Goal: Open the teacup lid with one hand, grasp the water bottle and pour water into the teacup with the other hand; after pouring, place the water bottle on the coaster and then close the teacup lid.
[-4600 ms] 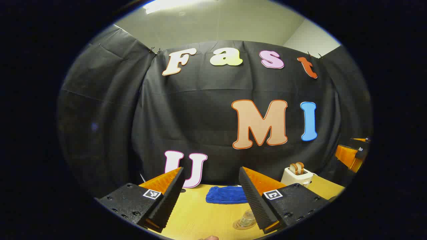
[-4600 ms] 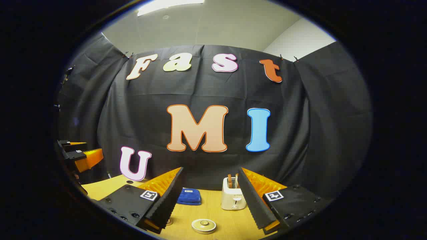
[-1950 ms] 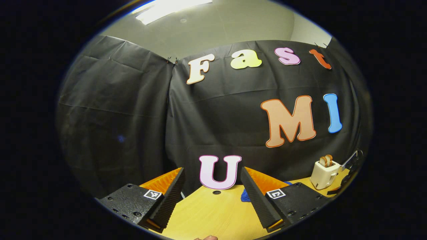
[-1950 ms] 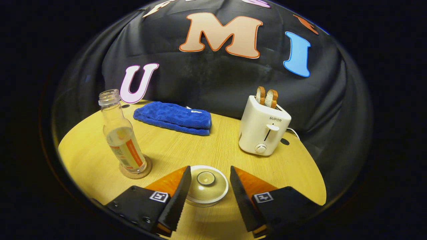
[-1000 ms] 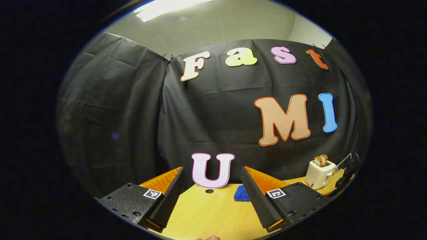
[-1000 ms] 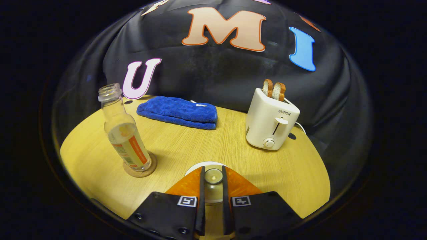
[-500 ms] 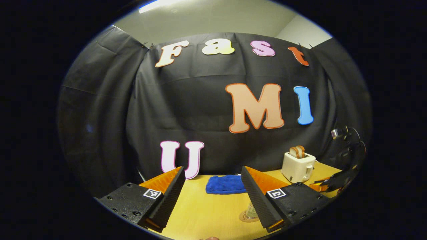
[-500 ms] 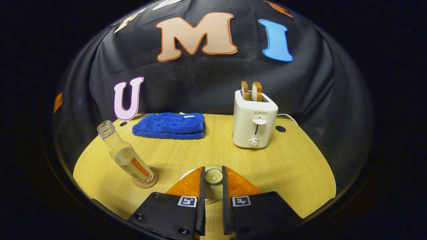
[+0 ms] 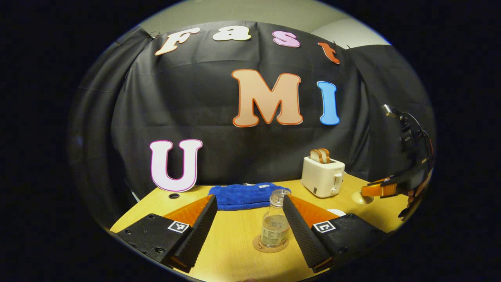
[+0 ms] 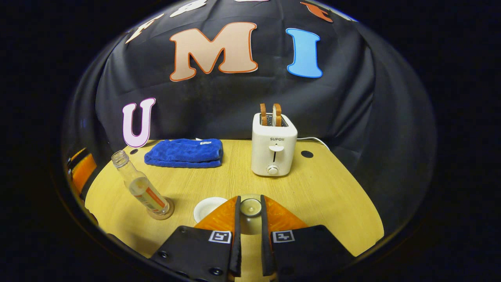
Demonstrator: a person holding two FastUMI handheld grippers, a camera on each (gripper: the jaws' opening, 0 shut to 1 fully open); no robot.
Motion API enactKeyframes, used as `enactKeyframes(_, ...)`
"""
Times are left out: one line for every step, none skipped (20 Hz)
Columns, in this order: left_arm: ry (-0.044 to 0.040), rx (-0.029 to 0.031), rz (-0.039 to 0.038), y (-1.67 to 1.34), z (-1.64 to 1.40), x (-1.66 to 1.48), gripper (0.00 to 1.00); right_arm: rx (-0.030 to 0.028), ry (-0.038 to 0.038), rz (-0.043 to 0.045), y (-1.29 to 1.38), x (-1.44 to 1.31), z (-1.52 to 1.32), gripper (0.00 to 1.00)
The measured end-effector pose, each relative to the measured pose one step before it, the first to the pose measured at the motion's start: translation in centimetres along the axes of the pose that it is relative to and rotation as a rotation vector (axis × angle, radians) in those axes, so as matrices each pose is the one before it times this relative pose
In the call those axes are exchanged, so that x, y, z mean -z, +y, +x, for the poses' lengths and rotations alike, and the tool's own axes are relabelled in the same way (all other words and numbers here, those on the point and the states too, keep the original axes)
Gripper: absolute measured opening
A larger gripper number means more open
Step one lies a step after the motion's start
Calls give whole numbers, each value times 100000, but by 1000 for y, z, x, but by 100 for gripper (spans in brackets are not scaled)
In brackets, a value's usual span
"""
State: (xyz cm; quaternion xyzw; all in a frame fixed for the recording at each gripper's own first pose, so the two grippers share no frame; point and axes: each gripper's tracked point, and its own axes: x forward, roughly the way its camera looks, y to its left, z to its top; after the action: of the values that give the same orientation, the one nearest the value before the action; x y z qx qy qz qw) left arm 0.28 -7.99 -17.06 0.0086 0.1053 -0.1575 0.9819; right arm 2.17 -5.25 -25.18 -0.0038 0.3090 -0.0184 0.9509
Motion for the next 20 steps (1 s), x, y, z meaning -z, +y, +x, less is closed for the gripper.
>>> enactKeyframes(1358, 1803, 194, -329, 137, 1078, 99, 987, -170, -238, -385, -175, -331, 24)
enactKeyframes(895, 2034, -399, -393, 184, 769, 99, 978, -414, -199, -307, -76, -288, 24)
enactKeyframes(1277, 1267, -149, -313, 374, 972, 99, 1052, -297, -285, -373, -185, -293, 24)
enactKeyframes(1467, 778, 351, -162, 400, 948, 99, 964, 2, -460, -477, -52, -319, 24)
enactKeyframes(1134, -182, 921, -203, 330, 1119, 99, 1041, 146, -655, -326, -4, -386, 24)
enactKeyframes(2129, 170, 1754, -110, 384, 990, 99, 965, 79, -647, -299, 122, -218, 23)
enactKeyframes(2747, 415, 1318, -146, 414, 1222, 99, 1290, -178, -551, -402, -55, -244, 23)
enactKeyframes(1607, 1210, 576, -315, 345, 816, 99, 1247, -331, -142, -406, -24, -230, 21)
enactKeyframes(1001, 1479, 352, -339, 483, 515, 99, 1008, 47, 423, -348, 12, -301, 21)
enactKeyframes(1721, 1369, 712, -351, 427, 629, 99, 733, 433, 621, -148, 405, -163, 21)
enactKeyframes(1539, 874, 945, -312, 579, 769, 99, 990, 512, 330, -268, 326, -196, 21)
enactKeyframes(1339, 916, 638, -162, 511, 468, 99, 934, 277, 350, -424, 205, -299, 21)
enactKeyframes(1337, 851, 197, -138, 477, 414, 99, 1017, 167, 407, -382, 171, -163, 24)
enactKeyframes(588, 576, 200, -67, 466, 236, 98, 952, 198, 501, -257, 207, -71, 24)
enactKeyframes(559, 1007, 427, -328, 561, 128, 98, 913, 244, 513, -370, 145, -258, 21)
enactKeyframes(672, 257, 668, -81, 544, 262, 95, 1030, 238, 339, -469, 135, -107, 27)
enactKeyframes(661, 682, 619, -139, 468, 156, 98, 976, 170, 276, -475, 78, -159, 27)
enactKeyframes(679, 624, 677, -176, 315, 155, 98, 816, 17, 436, -307, 46, -126, 24)
enactKeyframes(632, 413, 675, -103, 318, 85, 98, 698, -102, 397, -322, -17, -122, 24)
enactKeyframes(590, 552, 439, -50, 246, 120, 98, 553, -268, 261, -345, -42, -162, 24)
